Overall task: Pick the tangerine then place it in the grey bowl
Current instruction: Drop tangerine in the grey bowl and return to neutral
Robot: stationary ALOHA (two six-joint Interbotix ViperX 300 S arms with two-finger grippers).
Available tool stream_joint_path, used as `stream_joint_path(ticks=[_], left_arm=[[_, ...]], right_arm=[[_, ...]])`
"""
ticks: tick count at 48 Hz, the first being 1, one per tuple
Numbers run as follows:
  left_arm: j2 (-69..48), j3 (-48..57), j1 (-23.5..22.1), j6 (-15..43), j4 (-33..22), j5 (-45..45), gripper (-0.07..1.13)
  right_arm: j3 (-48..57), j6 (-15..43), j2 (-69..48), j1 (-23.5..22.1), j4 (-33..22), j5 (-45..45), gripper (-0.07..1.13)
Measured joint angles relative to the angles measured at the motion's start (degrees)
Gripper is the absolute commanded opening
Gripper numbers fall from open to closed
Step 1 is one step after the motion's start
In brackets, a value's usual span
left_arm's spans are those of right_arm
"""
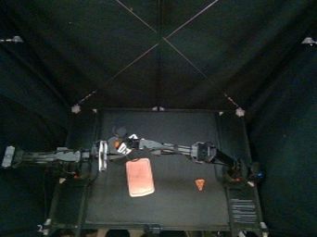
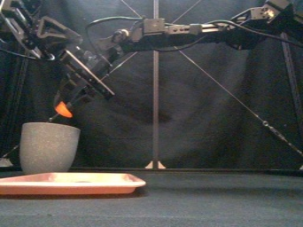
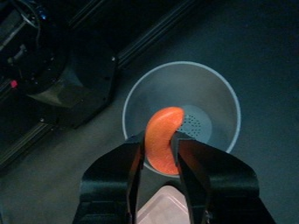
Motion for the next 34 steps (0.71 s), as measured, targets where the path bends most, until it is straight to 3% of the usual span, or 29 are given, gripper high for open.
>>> stream_joint_path(ticks=[16, 34], left_arm=[[-0.09, -0.09, 0.18, -0.18, 0.09, -0.09, 0.48], [-0.09, -0.09, 0.26, -0.18, 0.09, -0.09, 0.48]], right_arm=[[-13.89, -1.05, 7.21, 0.62, -2.81, 11.95, 0.95], [-25.14, -1.41, 11.25, 2.2, -15.56, 29.36, 0.95]])
